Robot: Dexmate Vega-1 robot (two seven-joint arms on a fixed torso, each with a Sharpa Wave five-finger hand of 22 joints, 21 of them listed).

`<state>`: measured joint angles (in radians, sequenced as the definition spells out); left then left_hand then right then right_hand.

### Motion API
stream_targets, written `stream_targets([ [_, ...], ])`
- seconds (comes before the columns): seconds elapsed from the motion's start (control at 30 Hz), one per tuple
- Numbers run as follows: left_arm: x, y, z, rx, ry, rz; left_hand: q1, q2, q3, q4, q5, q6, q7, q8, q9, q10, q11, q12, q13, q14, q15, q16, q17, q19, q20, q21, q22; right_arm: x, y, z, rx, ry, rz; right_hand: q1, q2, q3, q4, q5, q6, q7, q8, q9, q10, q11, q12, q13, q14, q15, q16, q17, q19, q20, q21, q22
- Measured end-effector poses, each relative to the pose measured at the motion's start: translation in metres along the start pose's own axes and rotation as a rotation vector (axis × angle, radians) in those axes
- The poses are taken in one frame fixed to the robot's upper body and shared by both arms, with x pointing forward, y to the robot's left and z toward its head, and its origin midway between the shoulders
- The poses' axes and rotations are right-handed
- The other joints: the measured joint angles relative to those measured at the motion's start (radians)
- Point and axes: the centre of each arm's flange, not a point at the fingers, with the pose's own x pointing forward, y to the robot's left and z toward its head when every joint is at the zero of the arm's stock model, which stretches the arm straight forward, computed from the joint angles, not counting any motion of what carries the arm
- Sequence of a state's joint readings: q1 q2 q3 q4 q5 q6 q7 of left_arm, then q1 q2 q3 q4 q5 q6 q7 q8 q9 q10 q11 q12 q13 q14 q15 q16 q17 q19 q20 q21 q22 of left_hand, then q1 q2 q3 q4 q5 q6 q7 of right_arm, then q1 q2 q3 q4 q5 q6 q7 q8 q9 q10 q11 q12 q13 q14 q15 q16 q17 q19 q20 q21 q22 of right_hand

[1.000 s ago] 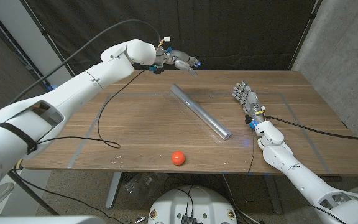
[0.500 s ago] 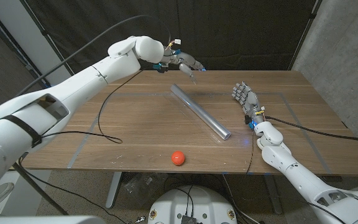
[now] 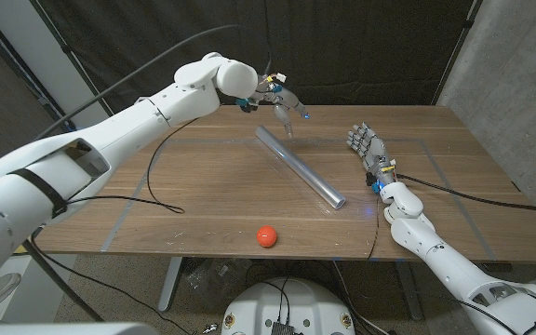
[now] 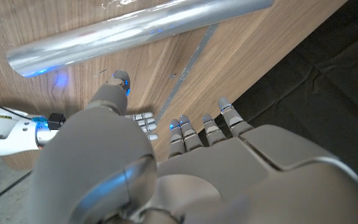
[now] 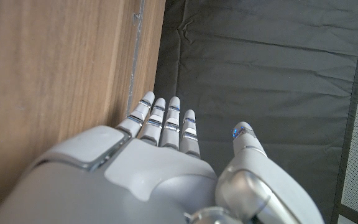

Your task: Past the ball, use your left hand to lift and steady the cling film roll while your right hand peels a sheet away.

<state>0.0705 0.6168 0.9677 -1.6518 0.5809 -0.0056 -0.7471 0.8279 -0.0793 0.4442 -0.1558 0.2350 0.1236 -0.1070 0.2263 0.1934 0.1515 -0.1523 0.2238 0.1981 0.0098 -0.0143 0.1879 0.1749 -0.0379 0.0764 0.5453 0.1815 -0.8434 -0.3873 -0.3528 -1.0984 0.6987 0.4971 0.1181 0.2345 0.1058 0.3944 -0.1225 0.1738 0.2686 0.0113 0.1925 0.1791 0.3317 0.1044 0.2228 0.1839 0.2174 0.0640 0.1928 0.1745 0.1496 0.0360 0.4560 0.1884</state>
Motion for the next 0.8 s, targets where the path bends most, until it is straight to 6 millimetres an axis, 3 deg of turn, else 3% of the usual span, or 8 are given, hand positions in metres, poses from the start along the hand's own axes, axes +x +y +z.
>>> stream_targets([
  [0.13, 0.0, 0.0, 0.003, 0.055, 0.011, 0.001, 0.007, -0.004, -0.01, 0.004, 0.007, -0.011, -0.011, -0.006, 0.0, -0.005, -0.005, 0.0, 0.001, -0.005, -0.006, 0.0, 0.001, -0.004, -0.011, -0.008, 0.0, -0.001, 0.001, 0.0, 0.001, -0.001, 0.002, -0.004, 0.004, 0.0, 0.0, 0.0, 0.001, 0.001, 0.0, 0.0, 0.0, 0.0, 0.0, 0.0, 0.006, 0.001, 0.0, 0.0, 0.0, 0.0, 0.0, 0.0],
  [0.17, 0.0, 0.0, 0.002, 0.069, 0.016, 0.002, 0.007, -0.004, -0.013, 0.007, 0.007, -0.019, -0.014, -0.011, 0.003, -0.01, -0.009, 0.0, 0.004, -0.008, -0.013, 0.0, 0.003, -0.019, -0.015, -0.018, 0.0, -0.002, 0.001, 0.0, 0.001, -0.001, -0.002, -0.004, 0.004, 0.0, 0.0, 0.0, 0.001, 0.001, 0.0, 0.0, 0.0, 0.0, 0.0, 0.0, 0.01, 0.0, 0.0, 0.0, 0.0, 0.0, 0.0, 0.0],
  [0.3, 0.004, -0.009, 0.02, 0.142, 0.002, 0.003, 0.021, -0.008, -0.028, 0.019, 0.023, -0.058, -0.014, -0.023, 0.005, -0.031, -0.012, -0.007, 0.009, -0.007, -0.015, 0.0, 0.005, -0.123, 0.008, -0.078, 0.001, -0.003, 0.001, 0.001, 0.001, -0.002, -0.003, -0.004, 0.004, 0.0, 0.0, 0.0, 0.001, 0.001, 0.0, 0.0, 0.004, -0.004, 0.0, 0.0, 0.01, 0.0, 0.0, 0.0, 0.006, -0.006, 0.0, 0.0],
  [0.63, 0.009, -0.021, 0.035, 0.252, 0.003, 0.001, 0.036, 0.008, -0.039, 0.03, 0.033, -0.066, -0.013, -0.022, 0.013, -0.048, -0.019, -0.007, 0.018, -0.036, -0.022, 0.0, 0.009, -0.13, 0.014, -0.117, 0.003, -0.007, 0.001, 0.001, 0.001, 0.004, -0.004, -0.004, 0.004, 0.0, 0.0, 0.0, 0.001, 0.001, 0.0, 0.0, 0.008, 0.0, 0.0, 0.0, 0.019, 0.002, 0.0, 0.0, 0.013, 0.001, 0.0, 0.0],
  [0.8, 0.013, -0.028, 0.041, 0.317, 0.008, -0.011, 0.051, 0.022, -0.039, 0.03, 0.035, -0.061, -0.007, -0.015, 0.019, -0.072, 0.002, -0.007, 0.026, -0.057, -0.021, 0.0, 0.009, -0.133, 0.011, -0.117, 0.003, -0.009, 0.002, 0.001, -0.001, 0.007, -0.004, -0.004, 0.004, 0.0, 0.0, 0.0, 0.007, -0.004, 0.0, 0.005, 0.013, -0.001, 0.008, 0.0, 0.034, -0.001, 0.0, 0.0, 0.012, 0.001, 0.0, 0.0],
])
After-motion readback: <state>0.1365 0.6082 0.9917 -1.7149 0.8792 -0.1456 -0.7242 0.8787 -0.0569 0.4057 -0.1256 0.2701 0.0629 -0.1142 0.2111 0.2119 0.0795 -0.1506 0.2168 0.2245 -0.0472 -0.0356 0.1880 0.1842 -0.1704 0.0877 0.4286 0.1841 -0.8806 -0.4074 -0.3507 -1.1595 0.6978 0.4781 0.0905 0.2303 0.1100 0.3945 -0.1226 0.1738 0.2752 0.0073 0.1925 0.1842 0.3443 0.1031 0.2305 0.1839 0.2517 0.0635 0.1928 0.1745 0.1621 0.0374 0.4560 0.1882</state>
